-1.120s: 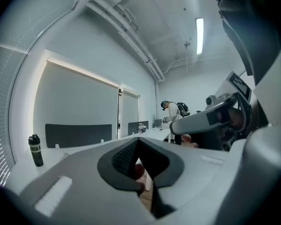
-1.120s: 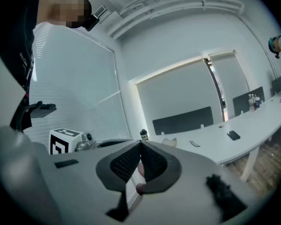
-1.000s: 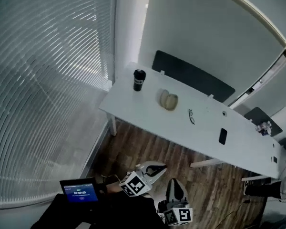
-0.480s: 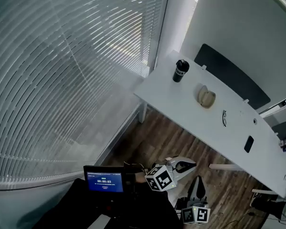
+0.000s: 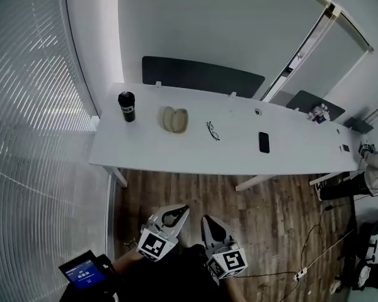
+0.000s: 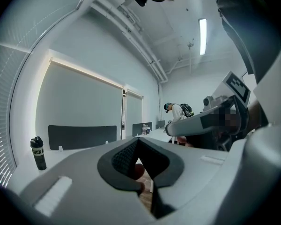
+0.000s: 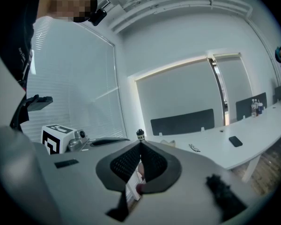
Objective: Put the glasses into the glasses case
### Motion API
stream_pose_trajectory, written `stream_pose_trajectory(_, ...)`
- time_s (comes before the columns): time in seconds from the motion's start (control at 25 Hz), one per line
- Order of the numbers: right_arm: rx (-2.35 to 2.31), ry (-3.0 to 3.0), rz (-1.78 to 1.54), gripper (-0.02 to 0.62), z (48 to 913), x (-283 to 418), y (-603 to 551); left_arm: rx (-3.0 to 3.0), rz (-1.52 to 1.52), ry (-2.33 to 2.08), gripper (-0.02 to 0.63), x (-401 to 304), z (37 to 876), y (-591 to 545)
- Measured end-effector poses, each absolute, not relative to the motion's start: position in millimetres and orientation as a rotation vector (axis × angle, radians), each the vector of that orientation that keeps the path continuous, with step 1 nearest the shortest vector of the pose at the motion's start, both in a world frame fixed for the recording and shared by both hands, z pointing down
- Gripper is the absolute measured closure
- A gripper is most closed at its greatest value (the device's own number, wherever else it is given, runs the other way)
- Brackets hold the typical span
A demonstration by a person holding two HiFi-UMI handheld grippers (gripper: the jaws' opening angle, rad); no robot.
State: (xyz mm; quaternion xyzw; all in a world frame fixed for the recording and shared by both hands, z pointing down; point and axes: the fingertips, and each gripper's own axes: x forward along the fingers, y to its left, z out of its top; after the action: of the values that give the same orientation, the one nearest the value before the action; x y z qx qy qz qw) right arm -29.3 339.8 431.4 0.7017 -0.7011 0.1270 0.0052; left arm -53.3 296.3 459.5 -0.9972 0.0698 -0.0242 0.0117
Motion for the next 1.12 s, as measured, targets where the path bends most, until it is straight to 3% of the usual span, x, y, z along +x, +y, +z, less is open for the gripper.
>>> stream_pose_trajectory(0.6, 2.273, -2.086, 0.550, 0.601, 466.7, 53.6, 344.4, -3.204, -0.232, 0.267, 0.603, -5.1, 475.7, 286.6)
stream_pose_trajectory(1.12, 2.239, -2.152, 0.581, 0.601, 465.3, 196.0, 274.7, -3.209, -0.462, 0.337, 0.601, 121.0, 471.2, 248.3)
